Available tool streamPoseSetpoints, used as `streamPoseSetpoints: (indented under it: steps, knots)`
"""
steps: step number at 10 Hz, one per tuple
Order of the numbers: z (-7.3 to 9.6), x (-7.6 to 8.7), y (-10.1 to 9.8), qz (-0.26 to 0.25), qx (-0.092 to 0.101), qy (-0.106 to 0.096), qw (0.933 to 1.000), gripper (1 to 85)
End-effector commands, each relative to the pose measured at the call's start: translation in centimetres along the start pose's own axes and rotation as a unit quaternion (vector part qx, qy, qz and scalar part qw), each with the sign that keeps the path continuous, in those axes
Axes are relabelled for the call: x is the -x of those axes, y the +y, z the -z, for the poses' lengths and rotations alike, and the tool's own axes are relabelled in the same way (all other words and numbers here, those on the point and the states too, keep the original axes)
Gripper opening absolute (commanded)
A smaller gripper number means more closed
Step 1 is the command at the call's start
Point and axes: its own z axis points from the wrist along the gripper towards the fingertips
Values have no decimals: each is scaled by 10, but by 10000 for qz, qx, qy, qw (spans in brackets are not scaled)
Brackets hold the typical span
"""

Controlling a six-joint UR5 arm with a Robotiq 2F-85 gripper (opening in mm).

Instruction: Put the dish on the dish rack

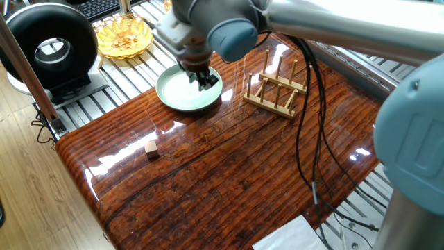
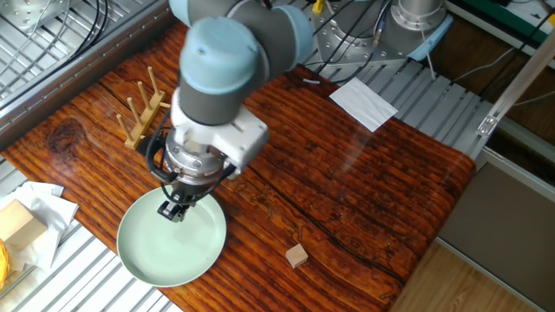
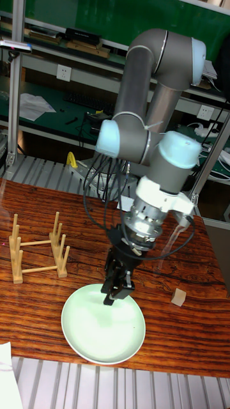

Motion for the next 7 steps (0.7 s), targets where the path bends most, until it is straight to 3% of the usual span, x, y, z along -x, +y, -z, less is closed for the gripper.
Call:
streamPoseSetpoints:
  steps: [1,2,4,7]
  knots:
    - [-11,0,28,396,202,-530,9976,383]
    - [-8,-1,35,417,247,-566,9972,390]
    - [6,-11,47,402,369,-329,9980,393]
    - [0,-12,49,388,353,-364,9980,393]
